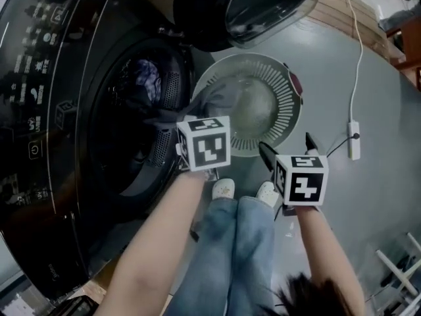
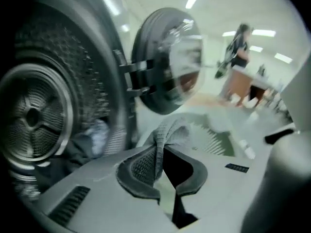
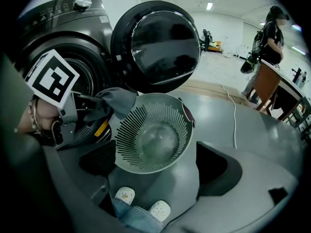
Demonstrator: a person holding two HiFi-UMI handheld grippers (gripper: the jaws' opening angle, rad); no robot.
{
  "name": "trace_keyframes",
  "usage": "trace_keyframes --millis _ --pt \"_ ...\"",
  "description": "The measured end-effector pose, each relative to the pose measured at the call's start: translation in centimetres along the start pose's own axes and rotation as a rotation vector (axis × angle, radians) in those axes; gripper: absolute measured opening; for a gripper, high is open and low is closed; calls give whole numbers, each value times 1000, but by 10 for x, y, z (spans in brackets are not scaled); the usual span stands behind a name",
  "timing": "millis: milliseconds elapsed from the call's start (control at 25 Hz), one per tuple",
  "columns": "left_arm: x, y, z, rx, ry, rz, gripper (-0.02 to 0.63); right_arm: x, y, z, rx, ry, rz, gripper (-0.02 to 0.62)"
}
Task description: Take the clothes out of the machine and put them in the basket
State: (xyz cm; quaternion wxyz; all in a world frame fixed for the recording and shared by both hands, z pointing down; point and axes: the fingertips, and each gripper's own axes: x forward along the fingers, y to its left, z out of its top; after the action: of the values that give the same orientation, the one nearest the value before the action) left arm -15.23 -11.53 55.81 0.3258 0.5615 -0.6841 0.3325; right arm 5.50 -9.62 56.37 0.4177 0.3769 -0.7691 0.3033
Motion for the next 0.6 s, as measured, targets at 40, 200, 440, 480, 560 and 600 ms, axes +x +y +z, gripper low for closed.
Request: trace_keyframes --millis 40,200,440,480,560,600 --pt "0 -14 6 -7 -20 -50 15 -1 -6 -2 11 0 -9 517" --pt "-6 -57 23 -16 -74 -155 15 -4 -27 -10 93 2 -42 517" --pt "-8 -96 29 -30 -83 -300 15 -6 -34 -17 140 -1 -40 517" --pt "-6 -96 27 -27 -74 -307 15 -6 -35 -17 137 -1 -40 517" --pt "-1 -91 22 -11 -51 -285 16 -6 -36 -17 136 -2 -41 517" --pt "1 -88 18 13 -35 -254 17 -6 -37 -17 138 -1 -42 517"
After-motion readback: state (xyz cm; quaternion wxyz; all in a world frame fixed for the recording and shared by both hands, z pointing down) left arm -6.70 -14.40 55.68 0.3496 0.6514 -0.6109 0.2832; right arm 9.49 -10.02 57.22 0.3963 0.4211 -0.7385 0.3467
